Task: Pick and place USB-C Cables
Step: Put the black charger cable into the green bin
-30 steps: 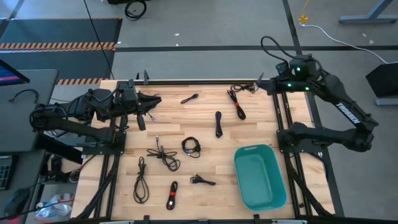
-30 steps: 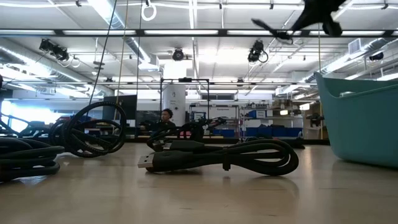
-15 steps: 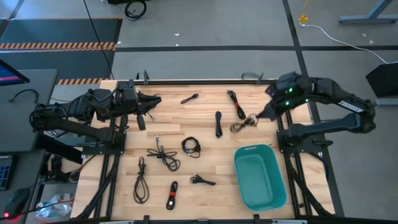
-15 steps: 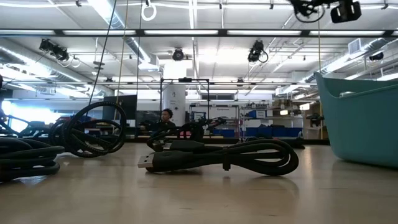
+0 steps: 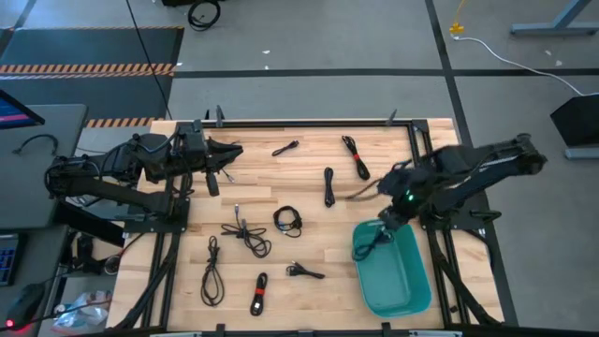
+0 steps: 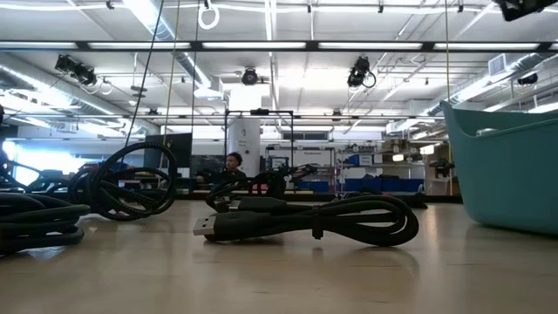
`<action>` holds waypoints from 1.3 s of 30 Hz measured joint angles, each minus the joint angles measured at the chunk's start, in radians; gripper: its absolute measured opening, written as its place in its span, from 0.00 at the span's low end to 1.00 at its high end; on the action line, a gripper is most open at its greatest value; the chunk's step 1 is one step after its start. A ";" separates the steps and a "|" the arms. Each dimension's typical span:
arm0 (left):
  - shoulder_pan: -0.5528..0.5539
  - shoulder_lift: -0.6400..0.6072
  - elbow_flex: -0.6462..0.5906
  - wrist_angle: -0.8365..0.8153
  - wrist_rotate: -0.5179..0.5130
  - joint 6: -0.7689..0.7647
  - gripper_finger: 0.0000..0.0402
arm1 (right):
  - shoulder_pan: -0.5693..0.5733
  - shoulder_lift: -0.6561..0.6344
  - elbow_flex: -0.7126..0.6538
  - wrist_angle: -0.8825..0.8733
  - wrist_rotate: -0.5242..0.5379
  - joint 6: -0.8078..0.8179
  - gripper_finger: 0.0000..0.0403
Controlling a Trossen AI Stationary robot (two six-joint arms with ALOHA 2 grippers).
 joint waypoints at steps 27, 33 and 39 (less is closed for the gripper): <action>0.000 0.000 0.000 -0.001 0.000 0.000 0.10 | 0.212 0.363 0.000 -0.226 0.193 0.580 0.00; 0.000 0.000 0.000 -0.014 0.000 0.000 0.10 | 0.203 0.372 -0.065 -0.208 0.229 0.623 0.00; 0.000 0.000 0.000 -0.032 0.000 -0.024 0.10 | 0.198 0.345 -0.192 -0.061 0.243 0.677 0.00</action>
